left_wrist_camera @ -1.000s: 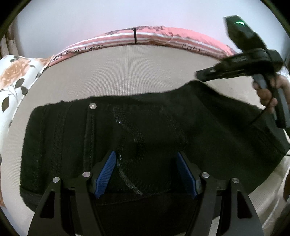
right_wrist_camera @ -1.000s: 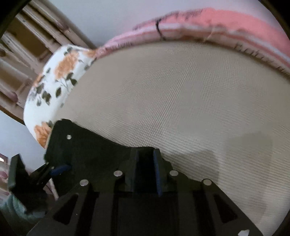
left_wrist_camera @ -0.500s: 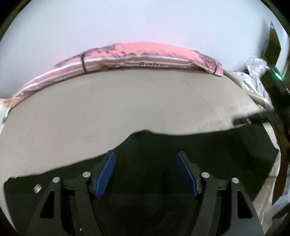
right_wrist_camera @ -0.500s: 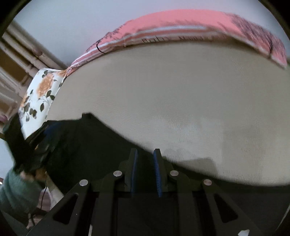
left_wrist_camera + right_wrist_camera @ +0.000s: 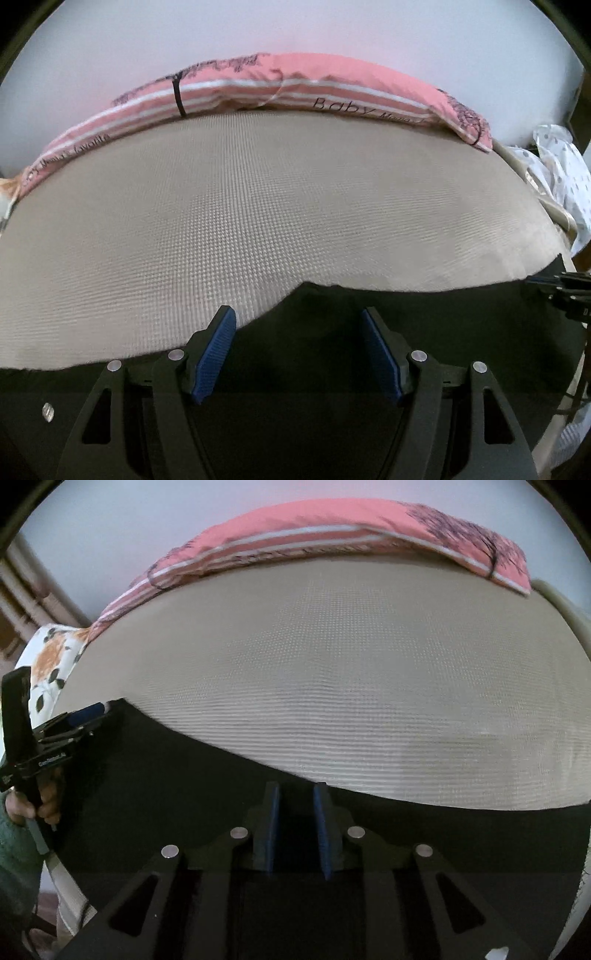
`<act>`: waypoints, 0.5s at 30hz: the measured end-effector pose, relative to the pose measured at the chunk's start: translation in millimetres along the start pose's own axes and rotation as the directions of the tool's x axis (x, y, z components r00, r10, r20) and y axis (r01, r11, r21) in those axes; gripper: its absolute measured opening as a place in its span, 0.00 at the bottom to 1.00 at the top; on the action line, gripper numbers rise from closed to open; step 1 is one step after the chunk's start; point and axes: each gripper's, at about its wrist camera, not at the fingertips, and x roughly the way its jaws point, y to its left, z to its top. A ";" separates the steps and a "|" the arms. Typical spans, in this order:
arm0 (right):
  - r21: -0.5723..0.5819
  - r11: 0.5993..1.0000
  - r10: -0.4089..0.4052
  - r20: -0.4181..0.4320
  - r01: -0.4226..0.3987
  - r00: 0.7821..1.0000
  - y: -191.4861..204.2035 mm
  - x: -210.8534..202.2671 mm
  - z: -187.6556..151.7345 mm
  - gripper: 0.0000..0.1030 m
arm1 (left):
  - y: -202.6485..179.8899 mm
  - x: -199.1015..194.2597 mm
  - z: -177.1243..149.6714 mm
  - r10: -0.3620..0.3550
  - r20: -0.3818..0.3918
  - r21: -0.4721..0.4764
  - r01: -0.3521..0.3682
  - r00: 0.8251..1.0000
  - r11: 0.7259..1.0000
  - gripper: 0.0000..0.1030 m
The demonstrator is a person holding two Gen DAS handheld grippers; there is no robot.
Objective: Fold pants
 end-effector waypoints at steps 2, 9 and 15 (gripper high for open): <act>-0.027 1.000 0.000 0.013 0.001 1.000 13.1 -0.8 -5.5 0.24 | -5.6 -8.8 -7.6 0.001 0.014 0.026 -0.002 1.000 1.000 0.68; 0.022 0.997 -0.081 0.049 0.080 0.995 -13.3 -4.9 -18.5 0.14 | -0.3 -13.1 -44.2 0.022 -0.001 0.078 -0.022 1.000 0.997 0.68; 0.220 0.974 -0.078 0.070 0.061 0.994 -86.5 -31.5 -30.9 0.03 | -2.6 -18.1 -44.5 0.043 -0.012 0.069 -0.042 0.999 0.997 0.68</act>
